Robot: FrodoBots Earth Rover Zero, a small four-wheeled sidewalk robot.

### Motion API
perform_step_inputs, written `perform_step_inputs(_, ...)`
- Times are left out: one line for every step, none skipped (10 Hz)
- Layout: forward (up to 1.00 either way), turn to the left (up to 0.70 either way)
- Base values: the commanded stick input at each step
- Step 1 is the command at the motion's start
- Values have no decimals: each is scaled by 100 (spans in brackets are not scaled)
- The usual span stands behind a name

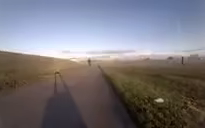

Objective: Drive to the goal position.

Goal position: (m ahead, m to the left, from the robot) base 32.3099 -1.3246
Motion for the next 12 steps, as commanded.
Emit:
perform_step_inputs(70,0)
perform_step_inputs(70,0)
perform_step_inputs(70,0)
perform_step_inputs(70,0)
perform_step_inputs(70,0)
perform_step_inputs(70,0)
perform_step_inputs(70,0)
perform_step_inputs(70,0)
perform_step_inputs(70,0)
perform_step_inputs(70,0)
perform_step_inputs(70,0)
perform_step_inputs(70,0)
